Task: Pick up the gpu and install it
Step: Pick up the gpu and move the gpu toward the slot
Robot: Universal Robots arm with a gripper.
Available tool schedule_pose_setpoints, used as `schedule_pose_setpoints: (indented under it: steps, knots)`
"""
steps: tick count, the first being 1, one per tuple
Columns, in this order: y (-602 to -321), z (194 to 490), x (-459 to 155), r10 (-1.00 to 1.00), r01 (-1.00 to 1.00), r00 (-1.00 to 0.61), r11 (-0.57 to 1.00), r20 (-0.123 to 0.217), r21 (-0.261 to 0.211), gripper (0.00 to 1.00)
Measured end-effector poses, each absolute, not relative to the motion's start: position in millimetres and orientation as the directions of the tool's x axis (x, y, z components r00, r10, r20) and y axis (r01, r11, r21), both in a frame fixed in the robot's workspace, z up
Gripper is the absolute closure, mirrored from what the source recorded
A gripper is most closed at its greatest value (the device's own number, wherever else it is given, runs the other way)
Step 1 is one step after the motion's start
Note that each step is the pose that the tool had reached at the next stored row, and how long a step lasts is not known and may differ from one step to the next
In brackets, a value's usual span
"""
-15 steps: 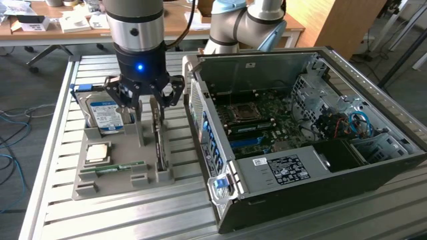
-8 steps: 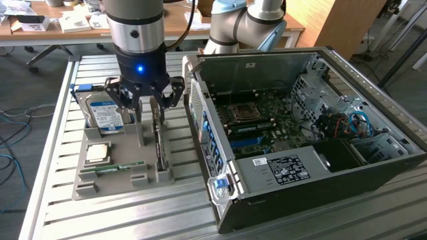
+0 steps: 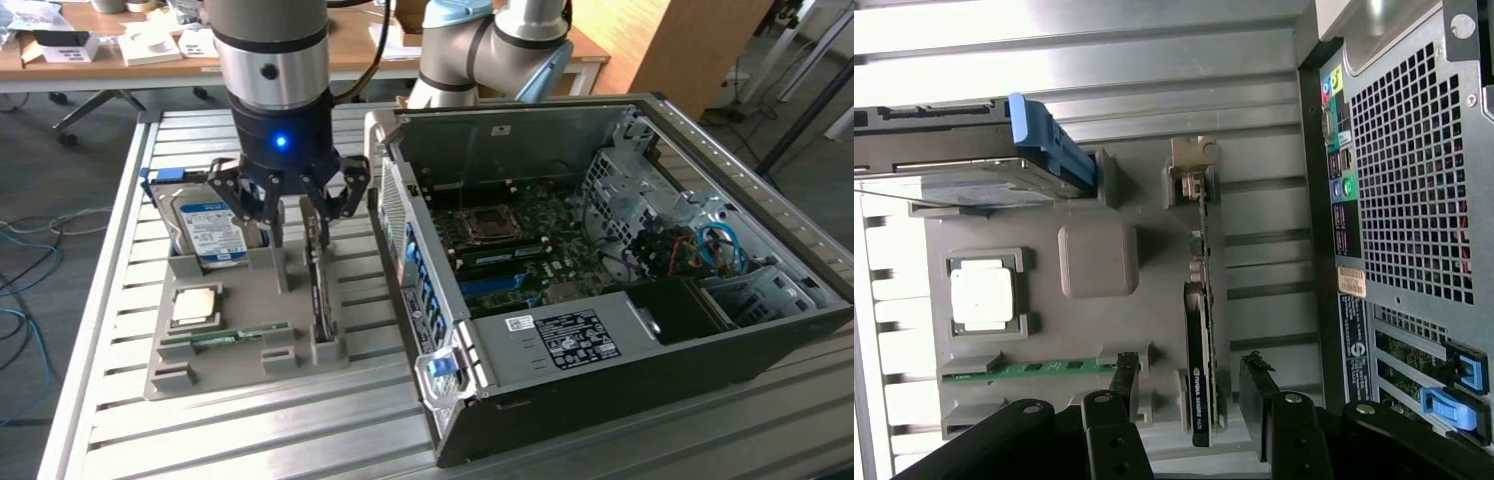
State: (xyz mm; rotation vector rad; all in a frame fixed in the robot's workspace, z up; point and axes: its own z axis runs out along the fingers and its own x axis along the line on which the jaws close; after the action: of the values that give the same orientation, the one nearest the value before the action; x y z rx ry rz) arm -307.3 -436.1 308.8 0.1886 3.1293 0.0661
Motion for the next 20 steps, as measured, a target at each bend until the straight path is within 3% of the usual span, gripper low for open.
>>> schedule_pose_setpoints:
  steps: [20]
  knots:
    - [-436,297,-307,0.12,0.12,-0.993,0.992,-0.003,0.042,0.47]
